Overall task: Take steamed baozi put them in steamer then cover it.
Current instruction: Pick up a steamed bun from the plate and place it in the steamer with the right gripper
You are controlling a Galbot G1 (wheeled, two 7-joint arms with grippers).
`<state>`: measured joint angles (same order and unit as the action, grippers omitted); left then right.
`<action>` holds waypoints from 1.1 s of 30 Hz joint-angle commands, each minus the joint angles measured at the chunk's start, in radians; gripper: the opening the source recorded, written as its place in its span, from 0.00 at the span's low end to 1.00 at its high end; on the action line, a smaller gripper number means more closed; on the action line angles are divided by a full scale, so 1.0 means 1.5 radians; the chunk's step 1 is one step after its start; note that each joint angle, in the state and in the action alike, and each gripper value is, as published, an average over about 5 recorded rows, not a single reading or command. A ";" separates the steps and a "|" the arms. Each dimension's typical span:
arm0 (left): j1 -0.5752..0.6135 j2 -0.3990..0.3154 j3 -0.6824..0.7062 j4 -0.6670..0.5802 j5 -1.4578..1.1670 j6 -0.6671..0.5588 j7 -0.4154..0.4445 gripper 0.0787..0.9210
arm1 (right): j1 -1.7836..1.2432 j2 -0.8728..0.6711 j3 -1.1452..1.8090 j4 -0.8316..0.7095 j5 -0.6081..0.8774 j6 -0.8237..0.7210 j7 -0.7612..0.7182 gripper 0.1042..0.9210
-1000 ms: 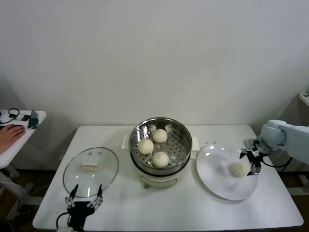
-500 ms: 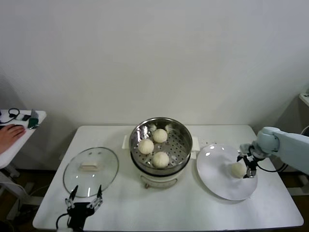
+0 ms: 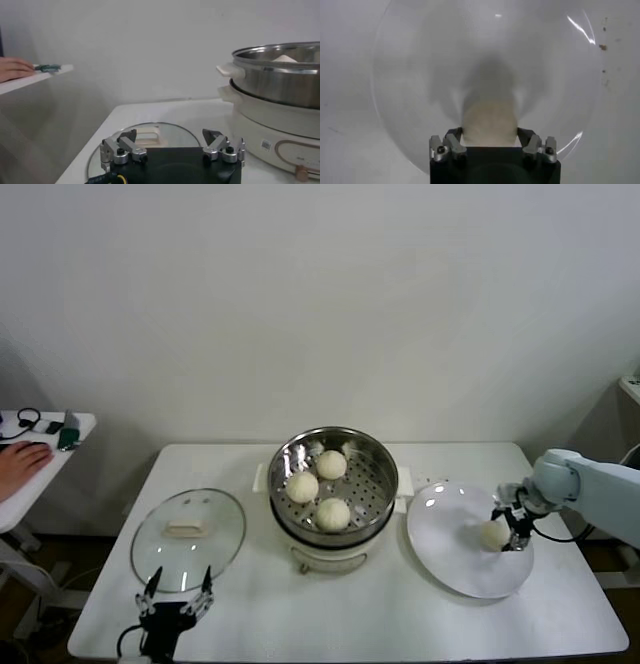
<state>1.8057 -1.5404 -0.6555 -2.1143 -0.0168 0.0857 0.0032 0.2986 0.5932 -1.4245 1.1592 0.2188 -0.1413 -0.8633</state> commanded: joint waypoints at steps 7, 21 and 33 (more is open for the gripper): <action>0.001 0.000 0.004 -0.009 0.000 -0.001 0.000 0.88 | 0.227 -0.010 -0.122 0.096 0.116 -0.006 -0.005 0.75; -0.002 0.007 0.016 -0.010 0.002 -0.003 0.001 0.88 | 0.624 0.194 -0.273 0.293 0.422 -0.047 -0.031 0.76; -0.008 0.013 0.004 -0.013 -0.005 0.003 0.003 0.88 | 0.440 0.342 -0.223 0.231 0.405 -0.086 0.021 0.76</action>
<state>1.7946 -1.5229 -0.6452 -2.1362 -0.0216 0.0867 0.0071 1.0288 0.9096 -1.7508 1.5201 0.7539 -0.2322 -0.8653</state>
